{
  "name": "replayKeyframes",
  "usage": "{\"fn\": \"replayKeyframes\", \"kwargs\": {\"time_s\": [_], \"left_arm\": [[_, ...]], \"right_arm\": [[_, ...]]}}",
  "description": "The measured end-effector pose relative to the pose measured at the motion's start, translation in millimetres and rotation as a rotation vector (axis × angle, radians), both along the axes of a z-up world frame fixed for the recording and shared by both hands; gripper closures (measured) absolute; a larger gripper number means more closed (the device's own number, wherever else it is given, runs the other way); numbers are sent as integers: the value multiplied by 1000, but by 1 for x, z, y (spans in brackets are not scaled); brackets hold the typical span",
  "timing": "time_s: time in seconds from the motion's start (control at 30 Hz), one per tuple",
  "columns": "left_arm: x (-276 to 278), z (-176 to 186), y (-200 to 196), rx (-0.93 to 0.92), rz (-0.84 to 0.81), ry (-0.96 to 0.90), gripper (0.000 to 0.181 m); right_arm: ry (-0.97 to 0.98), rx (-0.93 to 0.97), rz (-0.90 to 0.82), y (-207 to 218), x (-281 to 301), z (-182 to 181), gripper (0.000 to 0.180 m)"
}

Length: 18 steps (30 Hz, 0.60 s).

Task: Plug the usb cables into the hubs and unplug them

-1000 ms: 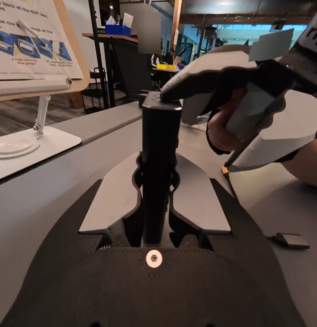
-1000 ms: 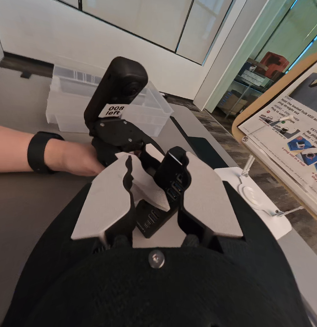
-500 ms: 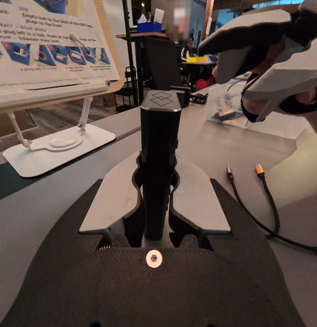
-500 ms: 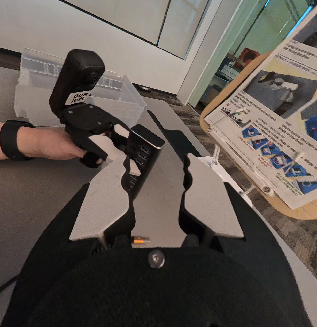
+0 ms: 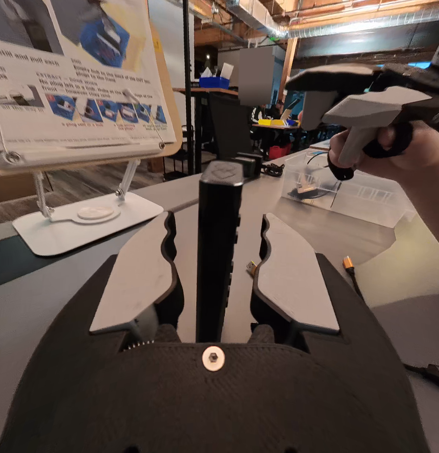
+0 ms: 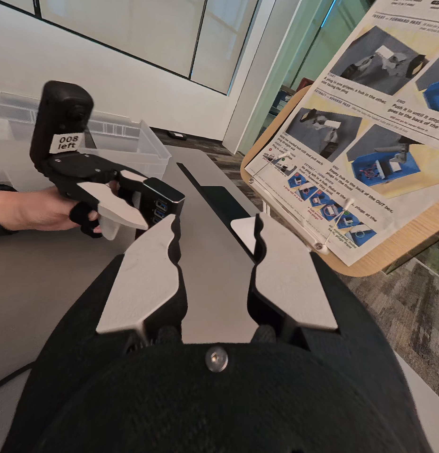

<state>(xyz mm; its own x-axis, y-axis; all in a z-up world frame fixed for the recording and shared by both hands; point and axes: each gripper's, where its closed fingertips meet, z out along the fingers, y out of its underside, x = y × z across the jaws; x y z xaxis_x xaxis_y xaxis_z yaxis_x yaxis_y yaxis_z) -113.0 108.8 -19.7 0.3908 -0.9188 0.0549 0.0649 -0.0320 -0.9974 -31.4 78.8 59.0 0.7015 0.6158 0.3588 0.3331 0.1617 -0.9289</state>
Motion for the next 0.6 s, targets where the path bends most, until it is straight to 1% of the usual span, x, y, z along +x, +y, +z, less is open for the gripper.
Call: {"fn": "replayKeyframes", "kwargs": {"time_s": [0.1, 0.17, 0.27, 0.33, 0.37, 0.4, 0.47, 0.53, 0.6], "left_arm": [[-8, 18, -3, 68, 63, -23, 109], [-18, 39, -9, 171, 145, -78, 106], [-41, 83, -33, 440, 326, -197, 116], [-38, 100, -57, 605, 371, -174, 122], [-31, 103, -67, 652, 371, -139, 123], [-21, 104, -75, 665, 359, -115, 126], [0, 101, -90, 610, 280, -117, 127], [21, 94, -100, 513, 187, -122, 129], [41, 82, -103, 382, 112, -78, 131]], "right_arm": [[18, 15, -19, -1, 11, 8, 121], [32, 29, -35, -2, 20, 15, 121], [56, 49, -68, -6, 35, 29, 121], [68, 61, -96, -10, 47, 39, 121], [70, 65, -119, -12, 54, 44, 121], [71, 65, -148, -14, 62, 48, 122], [64, 43, -201, -21, 76, 54, 123], [21, -2, -267, -29, 92, 57, 124], [-10, -34, -318, -40, 105, 60, 126]]}}
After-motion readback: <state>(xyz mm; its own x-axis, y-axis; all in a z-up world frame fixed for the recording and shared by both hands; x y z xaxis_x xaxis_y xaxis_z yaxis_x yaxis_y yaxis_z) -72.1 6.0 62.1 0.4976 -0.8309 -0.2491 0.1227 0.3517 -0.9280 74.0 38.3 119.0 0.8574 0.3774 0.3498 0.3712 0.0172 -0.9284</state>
